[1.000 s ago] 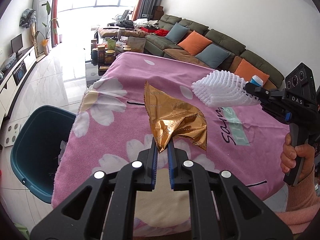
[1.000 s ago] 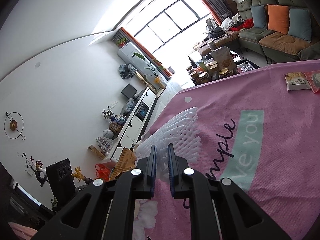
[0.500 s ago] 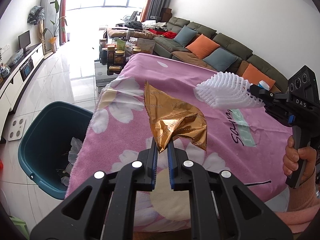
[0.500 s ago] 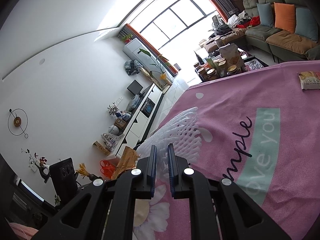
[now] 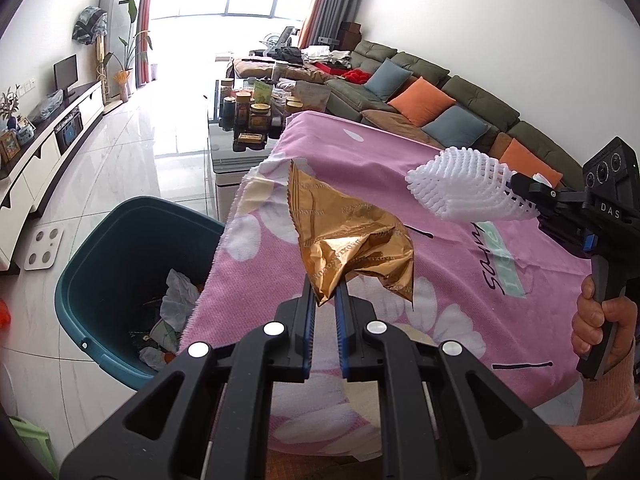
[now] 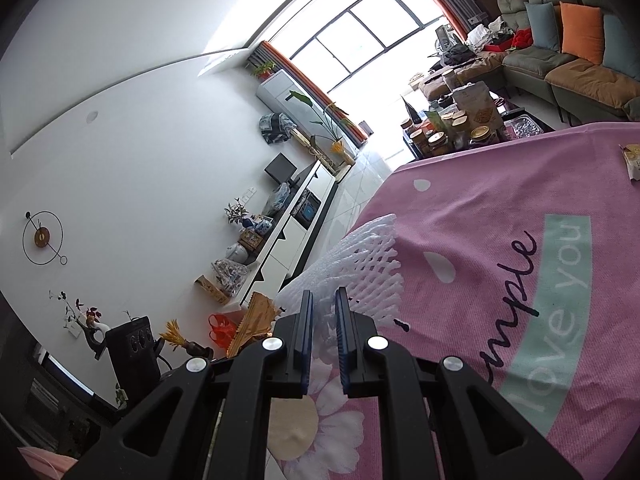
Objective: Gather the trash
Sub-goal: 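Lift the gold foil and white foam net and carry both toward the teal bin, then lower the gold foil and foam net into the teal bin with both tools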
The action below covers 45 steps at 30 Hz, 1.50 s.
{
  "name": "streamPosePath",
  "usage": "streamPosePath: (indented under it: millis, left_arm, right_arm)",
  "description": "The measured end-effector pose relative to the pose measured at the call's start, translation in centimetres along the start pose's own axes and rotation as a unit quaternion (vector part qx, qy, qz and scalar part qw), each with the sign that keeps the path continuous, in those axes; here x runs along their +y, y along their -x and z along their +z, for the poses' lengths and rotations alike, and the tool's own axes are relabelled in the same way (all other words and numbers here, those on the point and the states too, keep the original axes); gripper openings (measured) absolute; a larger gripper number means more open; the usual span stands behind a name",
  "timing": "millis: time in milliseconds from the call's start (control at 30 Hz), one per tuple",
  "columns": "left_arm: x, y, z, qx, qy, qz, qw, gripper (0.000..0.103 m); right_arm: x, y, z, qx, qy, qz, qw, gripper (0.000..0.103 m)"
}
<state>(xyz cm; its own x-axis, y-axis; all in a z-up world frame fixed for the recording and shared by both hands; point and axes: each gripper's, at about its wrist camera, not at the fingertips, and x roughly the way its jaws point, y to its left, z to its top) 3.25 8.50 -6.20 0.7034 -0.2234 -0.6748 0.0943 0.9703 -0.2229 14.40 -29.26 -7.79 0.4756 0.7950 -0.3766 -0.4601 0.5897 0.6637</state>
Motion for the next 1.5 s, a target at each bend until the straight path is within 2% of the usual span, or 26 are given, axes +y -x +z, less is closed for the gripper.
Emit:
streamPosePath:
  millis: [1500]
  left_arm:
    - [3.8, 2.2, -0.6, -0.016, 0.036, 0.044, 0.9982, 0.01]
  right_arm:
    - [2.1, -4.4, 0.4, 0.04, 0.014, 0.033, 0.999, 0.01]
